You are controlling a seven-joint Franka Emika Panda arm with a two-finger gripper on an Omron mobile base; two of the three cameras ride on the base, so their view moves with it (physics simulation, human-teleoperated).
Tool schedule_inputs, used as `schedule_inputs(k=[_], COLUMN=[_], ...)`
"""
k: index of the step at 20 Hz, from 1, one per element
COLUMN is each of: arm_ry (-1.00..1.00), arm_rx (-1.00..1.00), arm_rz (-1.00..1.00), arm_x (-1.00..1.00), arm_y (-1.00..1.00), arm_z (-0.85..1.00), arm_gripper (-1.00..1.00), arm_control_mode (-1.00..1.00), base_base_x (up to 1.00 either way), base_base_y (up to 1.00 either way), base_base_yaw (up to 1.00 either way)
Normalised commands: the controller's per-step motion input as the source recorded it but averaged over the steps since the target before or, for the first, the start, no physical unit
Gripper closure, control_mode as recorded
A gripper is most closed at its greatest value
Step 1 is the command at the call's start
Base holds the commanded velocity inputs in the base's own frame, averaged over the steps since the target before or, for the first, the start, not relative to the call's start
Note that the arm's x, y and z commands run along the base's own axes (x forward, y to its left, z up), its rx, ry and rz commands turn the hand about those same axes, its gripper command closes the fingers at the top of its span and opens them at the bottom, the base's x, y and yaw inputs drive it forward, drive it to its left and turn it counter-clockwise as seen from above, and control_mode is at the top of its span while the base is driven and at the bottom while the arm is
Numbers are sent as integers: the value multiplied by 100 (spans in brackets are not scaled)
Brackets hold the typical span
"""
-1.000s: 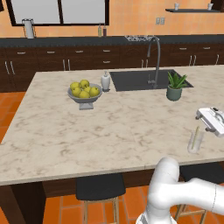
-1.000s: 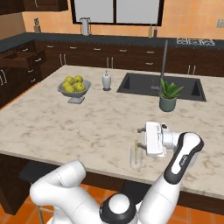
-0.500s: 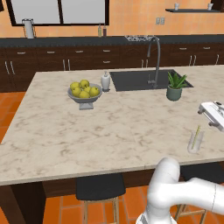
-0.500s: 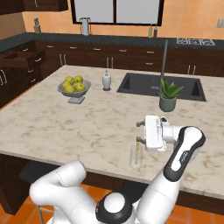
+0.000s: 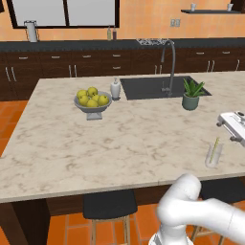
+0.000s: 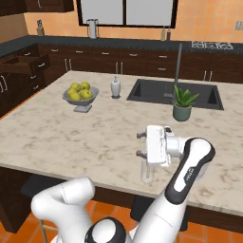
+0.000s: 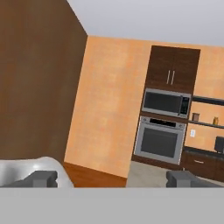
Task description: Take a straw from the drawer in front and place it inside the glass cup on the dining counter.
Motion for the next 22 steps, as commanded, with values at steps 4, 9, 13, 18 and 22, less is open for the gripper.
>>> schedule_inputs(k=[4, 9, 13, 18, 22], arm_ry=[1, 5, 5, 8, 10], arm_rx=[0, 0, 0, -1, 0], arm_rz=[0, 0, -1, 0, 0], arm_x=[-18, 0, 0, 0, 0], arm_y=[35, 33, 29, 28, 26], arm_z=[4, 0, 0, -2, -11], arm_gripper=[-100, -100, -100, -100, -100], arm_control_mode=[-100, -100, -100, -100, -100], base_base_x=[0, 0, 0, 0, 0], base_base_y=[0, 0, 0, 0, 0], base_base_yaw=[0, 0, 0, 0, 0])
